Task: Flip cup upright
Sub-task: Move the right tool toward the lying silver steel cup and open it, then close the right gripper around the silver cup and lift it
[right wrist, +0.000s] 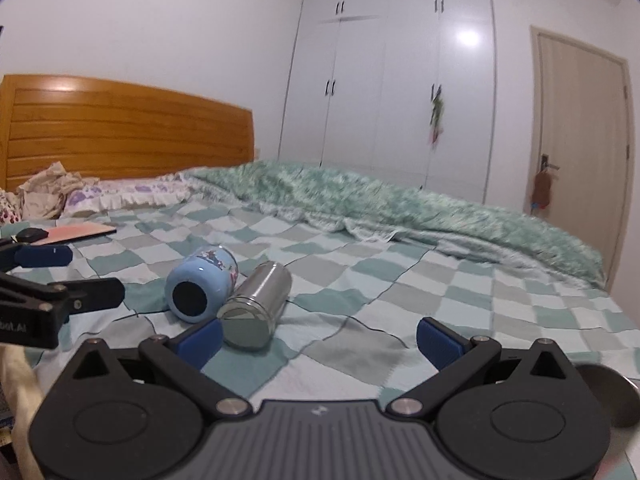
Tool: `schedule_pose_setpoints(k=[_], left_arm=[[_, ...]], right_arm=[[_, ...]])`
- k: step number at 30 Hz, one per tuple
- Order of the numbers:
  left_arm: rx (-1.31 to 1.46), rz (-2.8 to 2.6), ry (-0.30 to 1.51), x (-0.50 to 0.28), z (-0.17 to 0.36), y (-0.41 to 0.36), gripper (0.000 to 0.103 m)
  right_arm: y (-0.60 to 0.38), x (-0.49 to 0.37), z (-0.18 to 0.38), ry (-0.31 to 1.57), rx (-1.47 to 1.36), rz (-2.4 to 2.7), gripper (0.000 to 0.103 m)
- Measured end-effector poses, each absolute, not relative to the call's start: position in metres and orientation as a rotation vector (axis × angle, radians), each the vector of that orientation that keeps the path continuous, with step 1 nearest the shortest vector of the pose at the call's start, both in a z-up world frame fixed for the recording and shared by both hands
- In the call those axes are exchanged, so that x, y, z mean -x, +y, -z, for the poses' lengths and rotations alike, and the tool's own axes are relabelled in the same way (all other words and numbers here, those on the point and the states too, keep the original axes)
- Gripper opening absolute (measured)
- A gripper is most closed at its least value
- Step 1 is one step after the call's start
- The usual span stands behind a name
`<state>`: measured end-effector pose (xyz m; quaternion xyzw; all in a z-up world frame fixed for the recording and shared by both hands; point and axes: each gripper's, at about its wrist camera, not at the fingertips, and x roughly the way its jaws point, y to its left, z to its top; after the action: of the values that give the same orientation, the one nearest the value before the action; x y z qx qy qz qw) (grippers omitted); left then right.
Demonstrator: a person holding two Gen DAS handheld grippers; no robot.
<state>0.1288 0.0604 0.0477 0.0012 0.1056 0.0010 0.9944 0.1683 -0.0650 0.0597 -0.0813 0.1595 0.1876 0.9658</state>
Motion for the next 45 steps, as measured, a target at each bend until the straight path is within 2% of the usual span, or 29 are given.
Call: schedule_pose_setpoints(k=[17, 25, 26, 28, 30, 45], left_arm=[[-0.029, -0.040, 0.364, -0.235, -0.042, 0.122, 0.103], [-0.046, -0.038, 0.398, -0.261, -0.041, 0.133, 0.103], [-0.035, -0.037, 0.399, -0.262, -0.041, 0.135, 0.103], [-0.012, -0.033, 0.406, -0.262, -0.039, 0.139, 0.103], [-0.004, -0.037, 0.412, -0.263, -0.038, 0.142, 0.103], [-0.013, -0.034, 0.387, -0.260, -0.041, 0.124, 0.103]], right_arm=[[0.036, -0.340, -0.055, 0.730, 0.183, -0.357, 0.103], [0.064, -0.384, -0.035, 0.885, 0.165, -0.364, 0.102], [0.066, -0.388, -0.032, 0.898, 0.157, -0.371, 0.101], [0.068, -0.395, -0.025, 0.936, 0.127, -0.399, 0.090], [0.067, -0.402, -0.017, 0.982, 0.085, -0.438, 0.064], [0.003, -0.394, -0.033, 0.890, -0.141, -0.526, 0.062]])
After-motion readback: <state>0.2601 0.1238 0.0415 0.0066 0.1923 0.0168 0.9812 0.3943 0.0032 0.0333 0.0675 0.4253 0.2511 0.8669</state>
